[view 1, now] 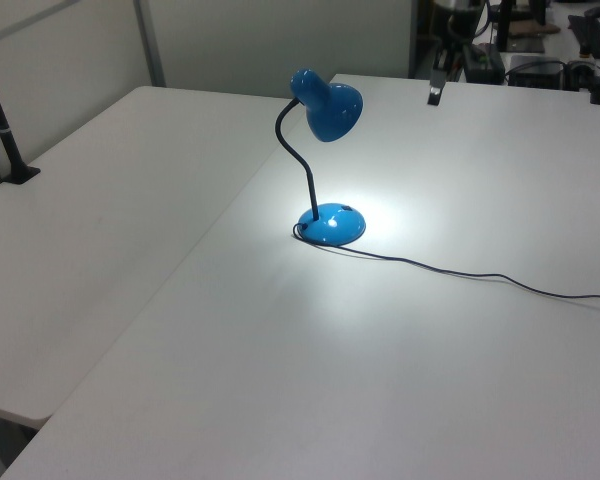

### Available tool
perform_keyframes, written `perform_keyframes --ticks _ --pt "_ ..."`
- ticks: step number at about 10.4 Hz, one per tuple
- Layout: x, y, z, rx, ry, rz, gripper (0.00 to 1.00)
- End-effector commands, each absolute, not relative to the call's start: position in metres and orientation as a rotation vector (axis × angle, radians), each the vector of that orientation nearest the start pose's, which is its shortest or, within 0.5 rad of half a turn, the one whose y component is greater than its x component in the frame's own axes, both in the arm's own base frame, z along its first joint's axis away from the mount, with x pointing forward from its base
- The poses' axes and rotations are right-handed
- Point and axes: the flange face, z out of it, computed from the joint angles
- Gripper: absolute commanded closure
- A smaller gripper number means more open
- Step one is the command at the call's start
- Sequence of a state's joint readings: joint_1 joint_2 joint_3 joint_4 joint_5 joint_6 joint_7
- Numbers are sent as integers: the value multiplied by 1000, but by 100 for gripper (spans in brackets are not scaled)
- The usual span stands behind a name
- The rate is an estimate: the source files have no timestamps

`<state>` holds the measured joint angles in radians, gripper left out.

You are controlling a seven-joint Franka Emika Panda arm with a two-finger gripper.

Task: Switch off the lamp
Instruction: 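Move the gripper toward the blue lamp base, passing beside the shade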

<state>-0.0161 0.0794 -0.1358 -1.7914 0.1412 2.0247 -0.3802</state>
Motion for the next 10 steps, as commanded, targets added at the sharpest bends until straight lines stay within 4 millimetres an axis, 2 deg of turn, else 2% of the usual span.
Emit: perform_keyframes --ticks 1,3,6,10 --pt "604 -72 459 -2912 -633 -436 100" --pt "622 -66 431 -2834 -736 -551 100" --pt "649 -47 385 -2846 -751 -624 100" --pt "676 -18 352 -2839 -809 -610 100"
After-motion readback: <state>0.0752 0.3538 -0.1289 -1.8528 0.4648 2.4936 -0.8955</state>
